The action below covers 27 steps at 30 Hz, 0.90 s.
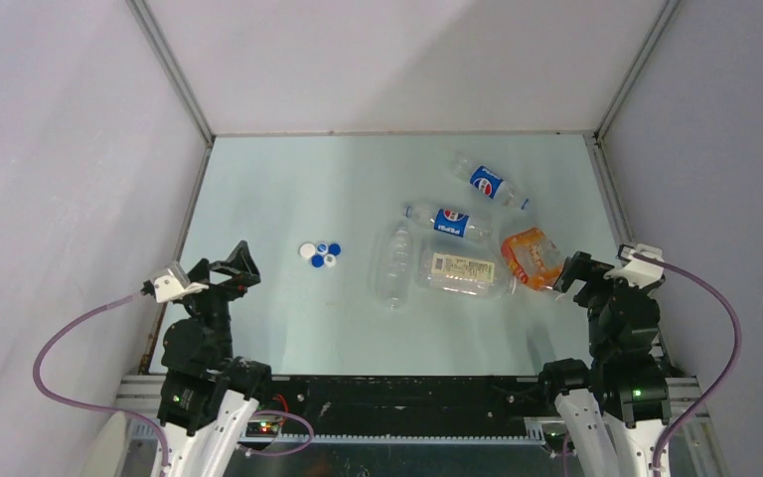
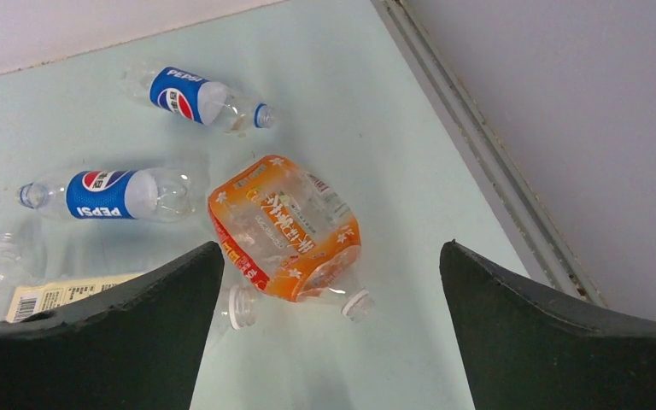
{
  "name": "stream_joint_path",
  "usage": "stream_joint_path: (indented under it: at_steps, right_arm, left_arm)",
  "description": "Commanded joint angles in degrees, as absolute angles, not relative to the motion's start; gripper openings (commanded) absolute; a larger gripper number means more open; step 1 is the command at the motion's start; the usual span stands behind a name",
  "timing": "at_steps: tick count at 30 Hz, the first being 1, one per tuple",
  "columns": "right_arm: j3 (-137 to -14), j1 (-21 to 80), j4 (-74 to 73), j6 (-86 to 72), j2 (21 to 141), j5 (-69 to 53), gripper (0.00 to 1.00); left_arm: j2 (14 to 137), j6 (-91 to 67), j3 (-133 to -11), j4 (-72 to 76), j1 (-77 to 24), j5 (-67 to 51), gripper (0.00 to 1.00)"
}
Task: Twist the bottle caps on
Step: Pick up the plastic bottle at the center of the board.
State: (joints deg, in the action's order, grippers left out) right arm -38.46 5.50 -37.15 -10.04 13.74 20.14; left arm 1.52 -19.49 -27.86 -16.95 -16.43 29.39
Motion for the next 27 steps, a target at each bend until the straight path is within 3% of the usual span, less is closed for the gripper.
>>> stream_joint_path:
  at_steps: [1, 13, 27]
  right_arm:
    - [-39.24, 5.7, -34.98, -9.44, 14.25, 19.74, 1.0]
    - [-44.87, 5.71, -38.87, -10.33, 19.75, 18.04, 1.0]
    - [-59.04, 5.79, -50.64, -17.14, 42.66, 3.3, 1.0]
  left_arm:
    - [2.18, -19.92, -27.7, -15.69, -15.91, 29.09, 1.0]
    - [5.45, -21.89, -29.99, -18.84, -15.91, 28.49, 1.0]
    - [21.05, -28.18, -36.63, -29.35, -15.91, 21.11, 1.0]
